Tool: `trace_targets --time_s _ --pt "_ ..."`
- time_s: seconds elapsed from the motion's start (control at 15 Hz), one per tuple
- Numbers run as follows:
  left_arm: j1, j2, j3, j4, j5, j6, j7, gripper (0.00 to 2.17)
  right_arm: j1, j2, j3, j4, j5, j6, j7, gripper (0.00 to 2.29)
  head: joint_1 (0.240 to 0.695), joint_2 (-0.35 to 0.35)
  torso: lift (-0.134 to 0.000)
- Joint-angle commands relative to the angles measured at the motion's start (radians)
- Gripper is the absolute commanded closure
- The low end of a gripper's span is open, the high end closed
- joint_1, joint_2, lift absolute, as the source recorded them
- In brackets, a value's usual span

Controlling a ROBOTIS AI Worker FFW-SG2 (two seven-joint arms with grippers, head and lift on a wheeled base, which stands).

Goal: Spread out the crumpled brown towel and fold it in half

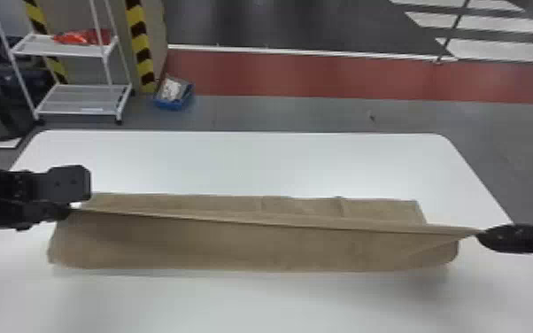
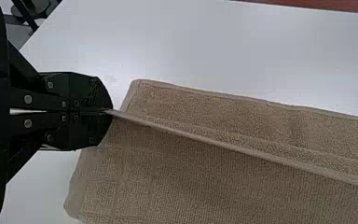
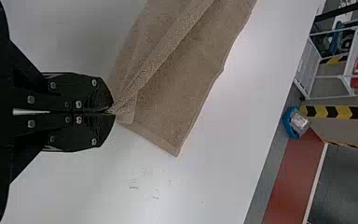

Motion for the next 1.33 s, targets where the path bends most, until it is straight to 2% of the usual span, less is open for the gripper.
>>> trace_targets --time_s 0.0,0.2,0.4,0.67,0.93,1.27 --pt "0.002 -0.010 -0.007 0.011 -0.020 0.001 0.002 1.42 -0.015 -0.002 0.025 0.003 0.008 0.032 0.001 1.21 0.695 -0.096 -0.124" --pt "-0.037 -0.016 -0.023 0.057 -0.029 0.001 0.000 1.42 -0.141 -0.018 0.103 0.100 0.037 0.102 0.039 1.21 0.695 -0.088 -0.124" --pt "-0.071 -0.018 -0.040 0.092 -0.044 -0.002 -0.004 1.42 -0.254 -0.023 0.185 0.209 0.094 0.111 0.039 1.21 0.695 -0.081 -0.124" --pt "-0.103 -0.018 -0.062 0.149 -0.057 -0.002 -0.012 1.42 -0.334 -0.021 0.275 0.306 0.156 0.108 0.039 1.21 0.695 -0.077 -0.124" --pt "-0.155 -0.028 -0.086 0.210 -0.075 -0.002 -0.012 1.42 -0.412 -0.020 0.323 0.398 0.191 0.105 0.039 1.21 0.695 -0.068 -0.124" --pt "-0.193 -0.030 -0.094 0.266 -0.077 -0.002 -0.007 1.42 -0.445 -0.020 0.329 0.439 0.200 0.102 0.039 1.21 0.695 -0.068 -0.124"
